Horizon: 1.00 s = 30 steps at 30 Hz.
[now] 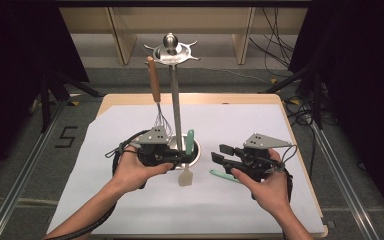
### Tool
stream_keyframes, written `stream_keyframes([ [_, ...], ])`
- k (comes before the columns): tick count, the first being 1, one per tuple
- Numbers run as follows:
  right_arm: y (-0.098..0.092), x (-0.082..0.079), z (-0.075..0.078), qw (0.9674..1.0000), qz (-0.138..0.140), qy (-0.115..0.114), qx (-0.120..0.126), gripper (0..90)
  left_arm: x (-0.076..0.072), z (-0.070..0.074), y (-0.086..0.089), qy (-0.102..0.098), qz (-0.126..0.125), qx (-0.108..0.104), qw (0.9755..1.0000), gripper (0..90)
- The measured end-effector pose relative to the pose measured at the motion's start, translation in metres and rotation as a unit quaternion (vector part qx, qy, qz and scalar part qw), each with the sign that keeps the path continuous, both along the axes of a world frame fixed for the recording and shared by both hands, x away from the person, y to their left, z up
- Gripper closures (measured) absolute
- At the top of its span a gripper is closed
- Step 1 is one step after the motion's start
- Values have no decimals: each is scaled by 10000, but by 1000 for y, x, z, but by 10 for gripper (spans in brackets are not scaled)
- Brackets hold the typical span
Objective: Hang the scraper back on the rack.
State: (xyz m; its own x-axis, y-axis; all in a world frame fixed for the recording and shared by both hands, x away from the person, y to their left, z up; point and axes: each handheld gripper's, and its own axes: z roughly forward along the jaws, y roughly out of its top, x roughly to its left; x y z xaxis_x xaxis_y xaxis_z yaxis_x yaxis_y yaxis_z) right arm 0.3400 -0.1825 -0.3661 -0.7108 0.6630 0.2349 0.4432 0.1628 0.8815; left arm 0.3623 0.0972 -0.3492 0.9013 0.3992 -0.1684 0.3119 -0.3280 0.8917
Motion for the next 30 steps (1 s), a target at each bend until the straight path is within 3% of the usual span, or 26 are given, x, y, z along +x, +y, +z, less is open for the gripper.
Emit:
stream_keyframes([
  [2, -3, 2, -9, 9996, -27, -164, -234, 568, 2, 2, 1, -25, 22, 23, 10000, 838],
  [6, -4, -1, -21, 9988, -327, 39, -365, 569, 4, 9, 5, -95, 101, -42, 9999, 838],
  [7, -6, 0, -23, 9985, -320, -40, -452, 569, 7, 11, 7, -178, 54, -56, 9998, 838],
  [8, -6, -2, -24, 9978, -442, 90, -486, 569, 8, 14, 8, -245, 59, 2, 9997, 838],
  [12, -9, -1, -30, 9969, -537, 1, -573, 570, 10, 19, 11, -291, 148, -30, 9995, 838],
  [14, -9, -3, -32, 9962, -639, 195, -550, 569, 11, 21, 12, -228, 192, -11, 9996, 838],
  [16, -11, -2, -34, 9965, -580, 141, -592, 567, 11, 22, 12, -117, 256, -58, 9996, 838],
  [17, -11, -5, -34, 9957, -657, 337, -567, 567, 12, 23, 13, -152, 249, -65, 9996, 838],
  [18, -11, -4, -37, 9961, -664, 181, -553, 567, 12, 23, 13, -176, 254, -69, 9995, 838],
  [19, -11, -5, -37, 9958, -661, 331, -544, 567, 11, 23, 12, -105, 338, -102, 9993, 838],
  [20, -12, -4, -38, 9961, -605, 260, -587, 567, 11, 24, 13, -173, 358, -61, 9992, 838],
  [21, -10, -6, -38, 9960, -647, 410, -462, 566, 11, 25, 13, -194, 374, -59, 9991, 838],
  [22, -12, -4, -39, 9960, -659, 337, -491, 564, 12, 26, 14, -211, 348, -75, 9991, 838],
  [27, -12, -4, -40, 9954, -722, 421, -465, 563, 15, 28, 17, -280, 333, -107, 9990, 839],
  [29, -15, -2, -40, 9961, -643, 226, -562, 563, 16, 30, 18, -285, 351, -56, 9990, 838],
  [30, -13, -5, -38, 9950, -745, 475, -470, 564, 16, 31, 18, -288, 355, -56, 9989, 838],
])
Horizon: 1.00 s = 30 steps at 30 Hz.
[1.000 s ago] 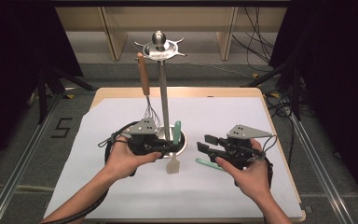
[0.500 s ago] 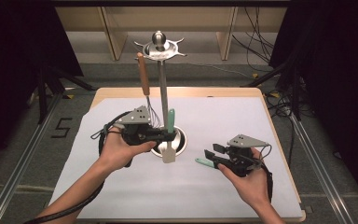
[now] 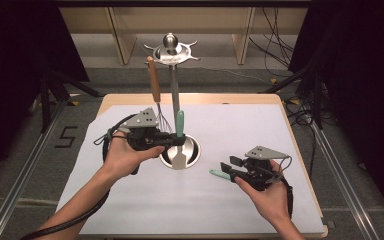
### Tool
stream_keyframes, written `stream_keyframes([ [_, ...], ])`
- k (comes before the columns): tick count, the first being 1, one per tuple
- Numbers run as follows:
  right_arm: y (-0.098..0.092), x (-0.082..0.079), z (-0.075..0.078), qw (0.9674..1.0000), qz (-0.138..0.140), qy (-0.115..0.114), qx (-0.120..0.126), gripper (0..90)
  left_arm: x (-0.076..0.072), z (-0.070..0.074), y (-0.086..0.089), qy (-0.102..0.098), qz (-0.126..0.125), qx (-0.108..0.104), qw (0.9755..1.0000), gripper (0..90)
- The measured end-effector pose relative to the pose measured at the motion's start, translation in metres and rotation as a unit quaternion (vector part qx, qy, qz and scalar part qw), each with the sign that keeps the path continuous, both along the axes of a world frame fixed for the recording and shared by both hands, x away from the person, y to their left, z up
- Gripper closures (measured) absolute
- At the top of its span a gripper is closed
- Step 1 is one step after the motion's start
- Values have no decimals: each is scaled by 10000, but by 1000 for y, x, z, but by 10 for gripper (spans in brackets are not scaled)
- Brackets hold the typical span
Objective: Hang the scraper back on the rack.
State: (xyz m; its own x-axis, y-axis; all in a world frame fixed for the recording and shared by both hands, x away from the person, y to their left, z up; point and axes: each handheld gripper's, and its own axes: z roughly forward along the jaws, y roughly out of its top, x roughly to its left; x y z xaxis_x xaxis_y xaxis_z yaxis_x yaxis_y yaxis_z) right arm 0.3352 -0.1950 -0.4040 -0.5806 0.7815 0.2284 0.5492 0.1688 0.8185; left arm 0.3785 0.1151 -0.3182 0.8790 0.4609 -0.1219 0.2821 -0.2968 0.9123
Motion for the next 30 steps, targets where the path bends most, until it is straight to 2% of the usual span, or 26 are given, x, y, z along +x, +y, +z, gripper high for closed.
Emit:
stream_keyframes([
  [1, -2, 2, 1, 9999, 53, -96, -74, 564, 0, 2, 0, -20, 14, 21, 10000, 839],
  [2, -1, 2, 1, 9999, 38, -124, 34, 564, 0, 3, 1, -30, 26, 15, 10000, 838],
  [3, -1, 2, 2, 9998, -27, -190, -22, 565, 0, 3, 1, -30, 26, 15, 10000, 838],
  [4, -3, 4, 3, 9994, 108, -285, -163, 567, 2, 7, 2, -140, -53, 46, 9999, 838],
  [5, -3, 5, 3, 9994, 112, -290, -162, 567, 2, 9, 2, -161, -51, 76, 9998, 838],
  [6, 0, 3, 4, 9999, 50, -123, -14, 567, 2, 12, 3, -164, -36, 76, 9998, 839],
  [8, -1, 3, 4, 9999, 41, -114, -56, 567, 2, 16, 4, -207, -27, 49, 9998, 839],
  [9, -1, 3, 4, 9999, 40, -145, -67, 567, 2, 17, 4, -226, -35, 24, 9997, 839],
  [10, -3, 5, 3, 9993, 117, -300, -187, 568, 3, 18, 4, -224, -23, 36, 9997, 839],
  [11, -2, 4, 3, 9996, 125, -196, -143, 567, 7, 19, 5, -401, -90, 114, 9991, 839],
  [12, -2, 4, 2, 9997, 96, -212, -75, 568, 10, 20, 6, -552, -165, 188, 9982, 839],
  [13, -1, 5, 1, 9994, 27, -335, -86, 567, 12, 21, 5, -566, -178, 204, 9980, 839],
  [14, -1, 4, 1, 9997, 124, -211, -63, 568, 17, 21, 6, -804, -374, 264, 9957, 839],
  [15, -2, 4, 2, 9995, 101, -260, -127, 568, 14, 21, 5, -605, -205, 222, 9977, 839],
  [17, -1, 4, 2, 9995, 103, -263, -104, 568, 13, 22, 5, -505, -135, 184, 9985, 839],
  [18, -1, 5, 1, 9996, 108, -241, -56, 568, 15, 22, 5, -595, -206, 198, 9978, 839],
  [20, -2, 5, 2, 9995, 109, -281, -121, 568, 14, 23, 5, -541, -142, 169, 9983, 839],
  [22, -2, 5, 2, 9994, 107, -297, -104, 569, 17, 26, 6, -645, -190, 195, 9975, 839],
  [23, -1, 5, 2, 9994, 111, -300, -93, 570, 16, 27, 5, -568, -121, 149, 9982, 839],
  [24, 1, 3, 2, 9998, 57, -190, 33, 571, 17, 27, 6, -638, -175, 165, 9977, 839],
  [27, 1, 3, 2, 9997, 41, -238, 33, 571, 18, 30, 6, -635, -166, 157, 9977, 839],
  [28, 1, 3, 2, 9997, 42, -242, 11, 572, 17, 30, 6, -525, -95, 124, 9985, 839],
  [29, 1, 3, 2, 9997, 41, -240, 24, 572, 21, 31, 7, -690, -198, 182, 9973, 839],
  [30, 1, 4, 2, 9997, 55, -250, 1, 572, 21, 31, 7, -642, -156, 157, 9977, 839],
])
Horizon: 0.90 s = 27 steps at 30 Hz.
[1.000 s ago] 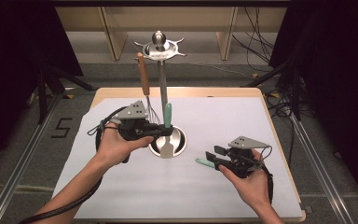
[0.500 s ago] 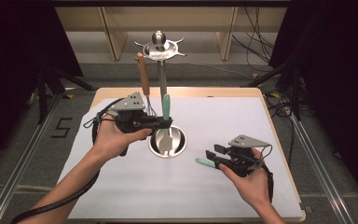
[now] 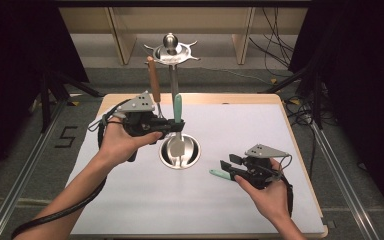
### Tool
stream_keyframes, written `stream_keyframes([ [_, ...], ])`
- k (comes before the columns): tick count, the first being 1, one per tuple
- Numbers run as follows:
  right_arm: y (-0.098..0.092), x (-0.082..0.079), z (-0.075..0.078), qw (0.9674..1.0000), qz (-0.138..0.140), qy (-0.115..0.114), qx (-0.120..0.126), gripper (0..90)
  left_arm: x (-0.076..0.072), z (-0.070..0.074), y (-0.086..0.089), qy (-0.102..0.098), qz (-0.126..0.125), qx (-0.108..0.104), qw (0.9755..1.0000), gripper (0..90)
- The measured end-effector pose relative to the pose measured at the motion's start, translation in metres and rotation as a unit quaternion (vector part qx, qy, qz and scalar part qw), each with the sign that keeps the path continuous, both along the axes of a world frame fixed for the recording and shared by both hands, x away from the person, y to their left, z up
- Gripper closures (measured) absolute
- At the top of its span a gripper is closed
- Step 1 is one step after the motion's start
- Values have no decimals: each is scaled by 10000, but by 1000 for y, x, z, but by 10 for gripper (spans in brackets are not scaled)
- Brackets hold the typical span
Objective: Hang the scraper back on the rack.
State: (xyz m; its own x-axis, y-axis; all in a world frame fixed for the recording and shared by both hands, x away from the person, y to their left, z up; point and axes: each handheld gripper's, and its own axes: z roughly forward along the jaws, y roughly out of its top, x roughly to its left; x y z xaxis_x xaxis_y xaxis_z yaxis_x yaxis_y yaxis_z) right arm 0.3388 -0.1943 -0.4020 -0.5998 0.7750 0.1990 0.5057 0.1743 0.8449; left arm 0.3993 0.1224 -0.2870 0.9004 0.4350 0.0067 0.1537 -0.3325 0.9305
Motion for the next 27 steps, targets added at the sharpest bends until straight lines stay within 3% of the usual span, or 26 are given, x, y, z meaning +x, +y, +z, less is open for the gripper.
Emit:
stream_keyframes([
  [1, 0, 0, 0, 10000, -1, 4, -4, 572, 2, 1, 1, -103, -49, 45, 9999, 839],
  [3, 1, 0, 0, 10000, 24, 75, -7, 572, 2, 1, 1, -7, 4, -6, 10000, 839],
  [4, 1, 0, 0, 9999, 29, 96, 4, 572, 4, 2, 2, -120, -52, 47, 9999, 839],
  [5, 1, 0, 0, 9999, 16, 100, 25, 573, 4, 2, 2, -78, -9, 29, 10000, 839],
  [6, -1, 2, 0, 9999, 85, -58, -110, 573, 3, 3, 2, -15, 36, 12, 10000, 839],
  [8, -2, 3, 1, 9997, 101, -131, -176, 574, 5, 5, 2, -61, 14, 2, 10000, 839],
  [11, -1, 0, 3, 9999, 11, 86, -82, 576, 6, 9, 1, -127, -28, 9, 9999, 839],
  [13, -2, 2, 2, 9998, 59, -100, -156, 576, 6, 11, 1, -118, -8, 10, 9999, 839],
  [17, -2, 1, 3, 9999, 52, -51, -80, 576, 8, 15, 0, -176, 6, 17, 9998, 839],
  [19, -2, 1, 2, 9999, 58, -50, -84, 576, 7, 16, -1, -69, 53, -42, 10000, 839],
  [22, -2, 2, 3, 9999, 57, -49, -90, 577, 11, 18, 0, -196, -22, -33, 9998, 839],
  [23, -2, 2, 2, 9999, 65, -42, -100, 577, 11, 19, 0, -133, 13, -70, 9999, 839],
  [25, -2, 3, 1, 9998, 71, -143, -131, 577, 13, 19, 0, -211, -31, -38, 9998, 839],
  [26, -2, 3, 1, 9999, 58, -97, -130, 578, 11, 19, 0, -58, 92, -90, 9999, 839],
  [27, -2, 3, 1, 9998, 52, -97, -139, 578, 13, 19, 0, -133, 13, -78, 9999, 839],
])
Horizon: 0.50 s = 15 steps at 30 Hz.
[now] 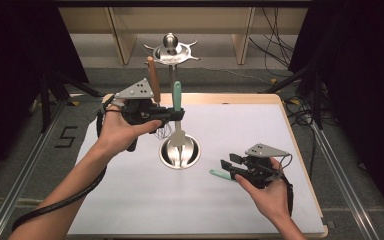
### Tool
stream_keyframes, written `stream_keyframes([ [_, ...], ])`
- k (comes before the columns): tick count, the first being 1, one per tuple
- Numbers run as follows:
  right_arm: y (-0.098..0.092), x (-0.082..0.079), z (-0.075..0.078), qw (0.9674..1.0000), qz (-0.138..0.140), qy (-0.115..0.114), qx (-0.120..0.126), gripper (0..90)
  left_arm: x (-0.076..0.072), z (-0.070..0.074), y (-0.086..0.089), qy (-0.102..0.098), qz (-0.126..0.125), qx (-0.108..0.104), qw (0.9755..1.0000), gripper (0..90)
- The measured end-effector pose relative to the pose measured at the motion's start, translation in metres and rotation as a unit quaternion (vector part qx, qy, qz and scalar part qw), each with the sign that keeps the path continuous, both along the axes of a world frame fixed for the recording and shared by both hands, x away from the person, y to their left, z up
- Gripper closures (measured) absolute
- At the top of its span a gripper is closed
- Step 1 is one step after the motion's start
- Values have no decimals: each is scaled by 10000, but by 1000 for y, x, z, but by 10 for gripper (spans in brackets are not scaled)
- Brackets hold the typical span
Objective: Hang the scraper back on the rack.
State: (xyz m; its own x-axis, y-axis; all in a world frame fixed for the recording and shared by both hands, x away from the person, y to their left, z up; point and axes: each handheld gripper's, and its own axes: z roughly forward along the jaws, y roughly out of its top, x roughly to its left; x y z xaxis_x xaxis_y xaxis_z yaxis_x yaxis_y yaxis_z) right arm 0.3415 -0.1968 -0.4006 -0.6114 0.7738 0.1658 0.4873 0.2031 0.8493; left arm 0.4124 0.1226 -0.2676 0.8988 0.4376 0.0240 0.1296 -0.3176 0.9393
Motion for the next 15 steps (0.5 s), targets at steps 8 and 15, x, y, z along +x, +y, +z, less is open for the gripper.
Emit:
stream_keyframes([
  [8, 3, -2, 2, 9996, -82, 277, 69, 578, 3, 3, 2, 63, 23, -26, 10000, 839],
  [15, 2, -2, 1, 9997, -79, 199, 89, 578, 5, 9, 5, 10, -2, -58, 10000, 839],
])
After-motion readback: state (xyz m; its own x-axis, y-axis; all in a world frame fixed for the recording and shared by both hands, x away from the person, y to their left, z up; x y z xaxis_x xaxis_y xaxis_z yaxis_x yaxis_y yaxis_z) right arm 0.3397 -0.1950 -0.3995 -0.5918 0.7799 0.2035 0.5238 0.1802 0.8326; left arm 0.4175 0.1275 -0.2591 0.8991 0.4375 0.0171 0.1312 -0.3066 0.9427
